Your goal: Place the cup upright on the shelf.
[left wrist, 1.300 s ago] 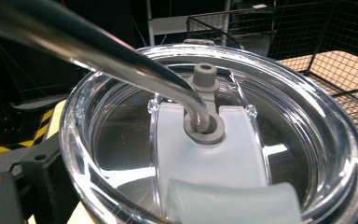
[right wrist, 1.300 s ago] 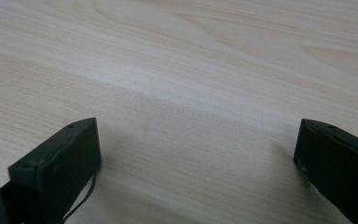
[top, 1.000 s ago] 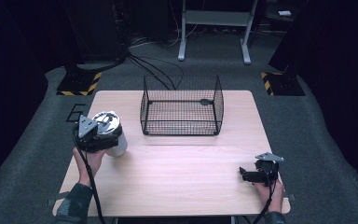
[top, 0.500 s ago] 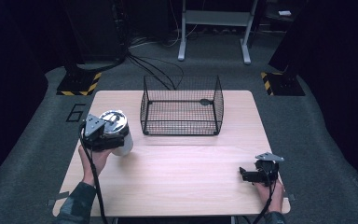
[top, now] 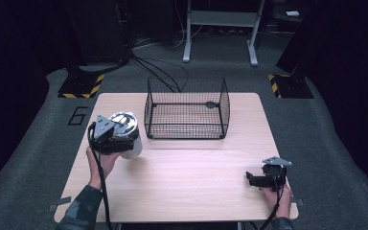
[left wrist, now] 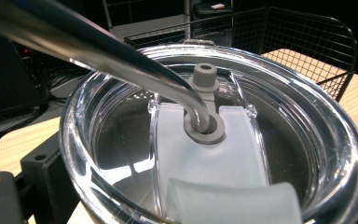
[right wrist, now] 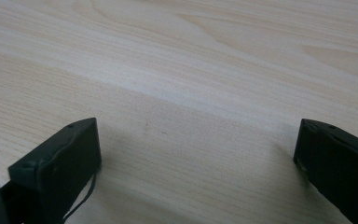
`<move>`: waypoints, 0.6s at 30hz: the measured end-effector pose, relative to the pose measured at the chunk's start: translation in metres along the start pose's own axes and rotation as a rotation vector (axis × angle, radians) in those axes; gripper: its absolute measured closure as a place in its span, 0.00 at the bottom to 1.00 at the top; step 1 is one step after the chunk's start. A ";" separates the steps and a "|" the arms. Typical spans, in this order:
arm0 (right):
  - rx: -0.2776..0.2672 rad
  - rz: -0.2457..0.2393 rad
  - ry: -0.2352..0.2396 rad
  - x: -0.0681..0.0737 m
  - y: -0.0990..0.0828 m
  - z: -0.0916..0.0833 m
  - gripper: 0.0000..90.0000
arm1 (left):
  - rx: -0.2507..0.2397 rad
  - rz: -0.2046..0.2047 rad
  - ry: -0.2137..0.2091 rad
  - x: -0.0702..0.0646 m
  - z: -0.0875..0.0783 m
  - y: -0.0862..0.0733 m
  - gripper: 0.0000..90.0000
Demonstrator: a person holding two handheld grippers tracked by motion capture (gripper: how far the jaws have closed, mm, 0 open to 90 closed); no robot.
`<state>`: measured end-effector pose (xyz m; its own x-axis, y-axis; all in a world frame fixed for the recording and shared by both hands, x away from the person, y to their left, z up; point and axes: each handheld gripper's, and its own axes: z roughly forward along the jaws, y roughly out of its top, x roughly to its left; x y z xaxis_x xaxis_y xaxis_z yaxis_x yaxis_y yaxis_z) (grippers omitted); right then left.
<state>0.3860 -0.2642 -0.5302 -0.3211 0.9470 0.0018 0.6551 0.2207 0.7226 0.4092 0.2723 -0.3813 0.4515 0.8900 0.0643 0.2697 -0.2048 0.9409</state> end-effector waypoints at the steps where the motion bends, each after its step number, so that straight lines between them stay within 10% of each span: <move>1: 0.000 0.000 0.000 0.000 0.000 0.000 0.00 | 0.000 0.001 -0.005 -0.001 0.001 0.001 0.04; 18: 0.000 0.000 0.000 0.000 0.000 0.000 0.00 | 0.000 0.035 -0.067 -0.020 0.009 0.016 0.04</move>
<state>0.3860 -0.2642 -0.5302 -0.3211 0.9470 0.0015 0.6550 0.2209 0.7226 0.4122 0.2476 -0.3707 0.5162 0.8532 0.0749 0.2526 -0.2353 0.9385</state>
